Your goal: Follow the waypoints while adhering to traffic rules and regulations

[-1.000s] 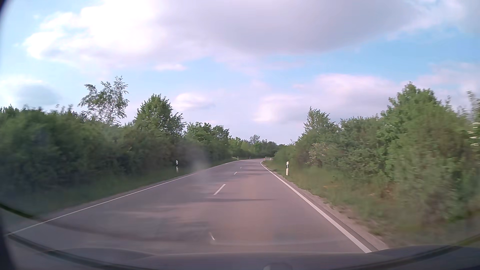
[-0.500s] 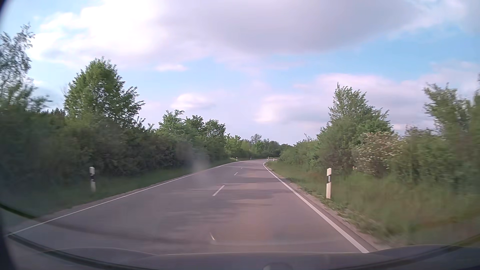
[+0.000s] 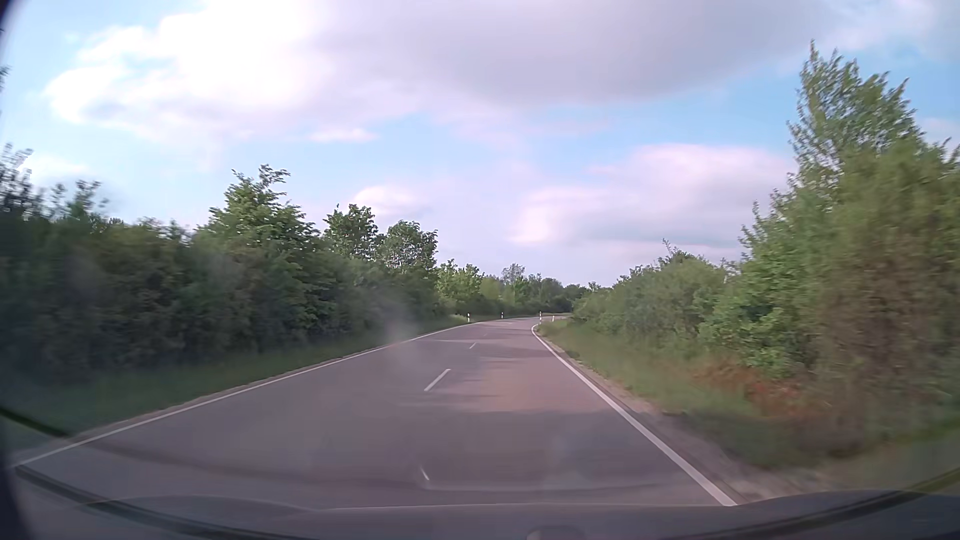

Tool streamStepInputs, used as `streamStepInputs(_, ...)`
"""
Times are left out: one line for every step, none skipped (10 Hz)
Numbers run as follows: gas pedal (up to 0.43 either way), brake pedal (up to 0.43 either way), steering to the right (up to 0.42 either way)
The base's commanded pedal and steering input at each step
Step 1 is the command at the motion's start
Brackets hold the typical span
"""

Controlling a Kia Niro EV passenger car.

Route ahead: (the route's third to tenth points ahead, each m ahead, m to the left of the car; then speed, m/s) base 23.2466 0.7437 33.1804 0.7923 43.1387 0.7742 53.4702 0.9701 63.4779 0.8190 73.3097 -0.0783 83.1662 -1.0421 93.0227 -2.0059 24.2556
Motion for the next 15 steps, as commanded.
streamStepInputs(0.22, 0.0, 0.002)
streamStepInputs(0.22, 0.0, 0.002)
streamStepInputs(0.22, 0.0, 0.002)
streamStepInputs(0.22, 0.0, 0.002)
streamStepInputs(0.22, 0.0, 0.002)
streamStepInputs(0.22, 0.0, 0.002)
streamStepInputs(0.22, 0.0, 0.002)
streamStepInputs(0.22, 0.0, 0.002)
streamStepInputs(0.22, 0.0, 0.003)
streamStepInputs(0.22, 0.0, 0.003)
streamStepInputs(0.22, 0.0, 0.004)
streamStepInputs(0.197, 0.0, 0.004)
streamStepInputs(0.169, 0.0, 0.004)
streamStepInputs(0.15, 0.0, 0.004)
streamStepInputs(0.138, 0.0, 0.005)
